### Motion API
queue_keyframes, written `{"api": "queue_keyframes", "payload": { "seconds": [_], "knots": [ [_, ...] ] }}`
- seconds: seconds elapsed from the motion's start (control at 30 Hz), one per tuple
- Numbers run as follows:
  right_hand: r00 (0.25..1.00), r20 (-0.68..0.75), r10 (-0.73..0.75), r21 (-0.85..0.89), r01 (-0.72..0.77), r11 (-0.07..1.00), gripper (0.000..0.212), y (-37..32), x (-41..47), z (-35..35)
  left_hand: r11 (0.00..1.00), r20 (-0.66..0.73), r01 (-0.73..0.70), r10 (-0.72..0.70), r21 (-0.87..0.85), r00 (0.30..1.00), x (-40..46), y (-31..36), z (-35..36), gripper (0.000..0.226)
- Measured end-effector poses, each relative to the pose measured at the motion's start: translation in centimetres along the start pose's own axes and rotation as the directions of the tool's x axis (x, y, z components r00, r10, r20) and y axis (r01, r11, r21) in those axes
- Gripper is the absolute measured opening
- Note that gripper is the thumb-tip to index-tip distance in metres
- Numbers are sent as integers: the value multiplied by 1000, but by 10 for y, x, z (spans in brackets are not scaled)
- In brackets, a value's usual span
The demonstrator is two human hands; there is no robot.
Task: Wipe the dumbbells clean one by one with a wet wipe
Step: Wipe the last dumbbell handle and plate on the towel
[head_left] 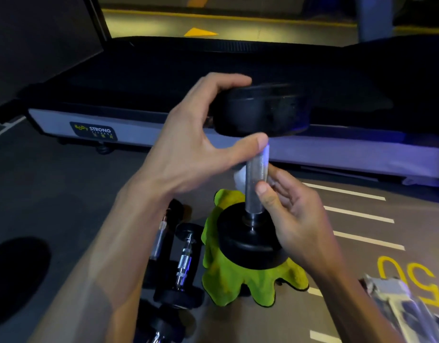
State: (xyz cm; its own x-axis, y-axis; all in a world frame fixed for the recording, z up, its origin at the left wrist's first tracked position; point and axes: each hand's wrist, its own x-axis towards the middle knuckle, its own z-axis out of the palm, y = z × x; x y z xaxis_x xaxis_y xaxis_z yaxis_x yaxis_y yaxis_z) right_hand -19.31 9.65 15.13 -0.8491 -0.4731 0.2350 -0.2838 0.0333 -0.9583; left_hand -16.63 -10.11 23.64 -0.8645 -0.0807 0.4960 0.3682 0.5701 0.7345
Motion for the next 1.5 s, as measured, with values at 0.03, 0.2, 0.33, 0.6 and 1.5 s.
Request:
{"api": "queue_keyframes", "payload": {
  "seconds": [0.03,0.2,0.33,0.6,1.5],
  "knots": [
    [1000,-11,-8,-37,7,999,34,2,-4,0,998,-8,24,-25,-51,1000,0,-2,0,60],
    [976,-206,-72,-185,33,982,36,6,-22,0,992,-84,17,-28,-127,996,-1,-6,2,41],
    [954,-222,-200,-431,88,898,23,7,-30,-6,989,-75,-15,4,-144,997,-3,-6,5,39],
    [991,93,-97,-457,129,880,18,-2,-22,-17,984,-39,1,-8,-178,999,6,-4,11,33],
    [903,23,-428,-635,344,691,22,6,-17,-1,968,-61,33,-50,-249,997,18,-11,17,31]
  ]
}}
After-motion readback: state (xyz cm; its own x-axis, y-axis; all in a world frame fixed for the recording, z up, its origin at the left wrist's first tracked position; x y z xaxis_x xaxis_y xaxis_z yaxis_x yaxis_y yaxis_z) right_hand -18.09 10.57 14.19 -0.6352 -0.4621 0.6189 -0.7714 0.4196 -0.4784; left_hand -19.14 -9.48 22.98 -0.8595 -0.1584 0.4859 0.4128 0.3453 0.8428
